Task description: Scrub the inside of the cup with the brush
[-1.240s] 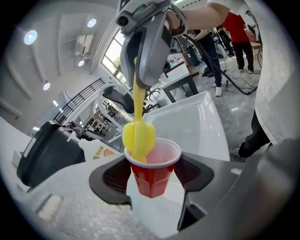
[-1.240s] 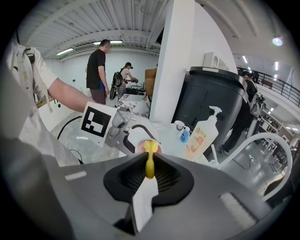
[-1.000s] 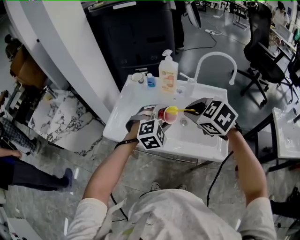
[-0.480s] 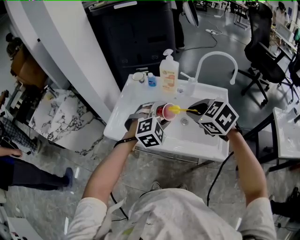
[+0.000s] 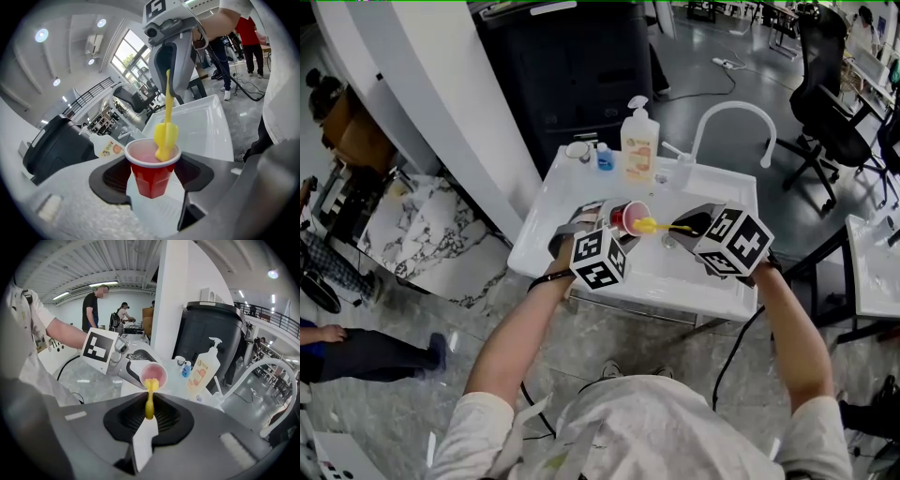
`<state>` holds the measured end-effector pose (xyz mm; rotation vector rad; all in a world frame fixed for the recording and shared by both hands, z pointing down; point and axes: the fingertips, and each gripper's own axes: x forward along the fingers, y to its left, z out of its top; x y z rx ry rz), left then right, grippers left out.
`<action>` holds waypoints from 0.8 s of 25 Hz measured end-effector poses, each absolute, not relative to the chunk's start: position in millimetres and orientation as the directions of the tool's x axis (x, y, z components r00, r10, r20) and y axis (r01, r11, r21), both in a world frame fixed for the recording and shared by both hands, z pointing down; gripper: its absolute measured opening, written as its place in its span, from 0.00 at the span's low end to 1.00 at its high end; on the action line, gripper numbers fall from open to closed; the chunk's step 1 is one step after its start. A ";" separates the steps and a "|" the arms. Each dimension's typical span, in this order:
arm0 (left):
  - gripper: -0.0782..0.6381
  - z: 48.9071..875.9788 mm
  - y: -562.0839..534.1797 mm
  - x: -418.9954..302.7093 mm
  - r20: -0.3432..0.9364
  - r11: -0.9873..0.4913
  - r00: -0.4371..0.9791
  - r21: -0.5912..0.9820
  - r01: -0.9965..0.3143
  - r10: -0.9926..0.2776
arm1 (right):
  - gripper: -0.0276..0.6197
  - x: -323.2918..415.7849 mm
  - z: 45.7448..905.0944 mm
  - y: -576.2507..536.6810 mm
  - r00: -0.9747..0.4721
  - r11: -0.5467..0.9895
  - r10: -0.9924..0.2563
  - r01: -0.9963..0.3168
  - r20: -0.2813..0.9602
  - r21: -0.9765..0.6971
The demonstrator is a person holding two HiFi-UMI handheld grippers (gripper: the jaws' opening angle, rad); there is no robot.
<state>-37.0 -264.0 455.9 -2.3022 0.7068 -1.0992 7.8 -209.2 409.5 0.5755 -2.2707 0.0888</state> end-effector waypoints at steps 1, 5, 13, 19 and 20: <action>0.52 456.1 -263.9 -37.0 0.553 -0.747 0.541 -0.620 -0.240 -0.634 | 0.10 6.7 409.5 -207.5 -0.598 0.897 -0.373 -0.427 0.709 0.112; 0.52 457.5 -264.0 -36.9 0.557 -0.749 0.538 -0.616 -0.242 -0.632 | 0.10 0.4 406.3 -200.6 -0.615 0.906 -0.358 -0.411 0.702 0.102; 0.52 460.2 -262.6 -34.6 0.560 -0.751 0.539 -0.616 -0.237 -0.629 | 0.10 -7.3 398.1 -197.8 -0.638 0.910 -0.357 -0.402 0.682 0.100; 0.52 458.0 -261.0 -34.0 0.554 -0.749 0.542 -0.616 -0.245 -0.632 | 0.10 -8.4 387.2 -198.4 -0.649 0.904 -0.377 -0.412 0.661 0.112; 0.52 457.2 -261.8 -34.7 0.551 -0.749 0.543 -0.613 -0.252 -0.634 | 0.10 -8.4 386.5 -198.6 -0.649 0.904 -0.380 -0.413 0.659 0.115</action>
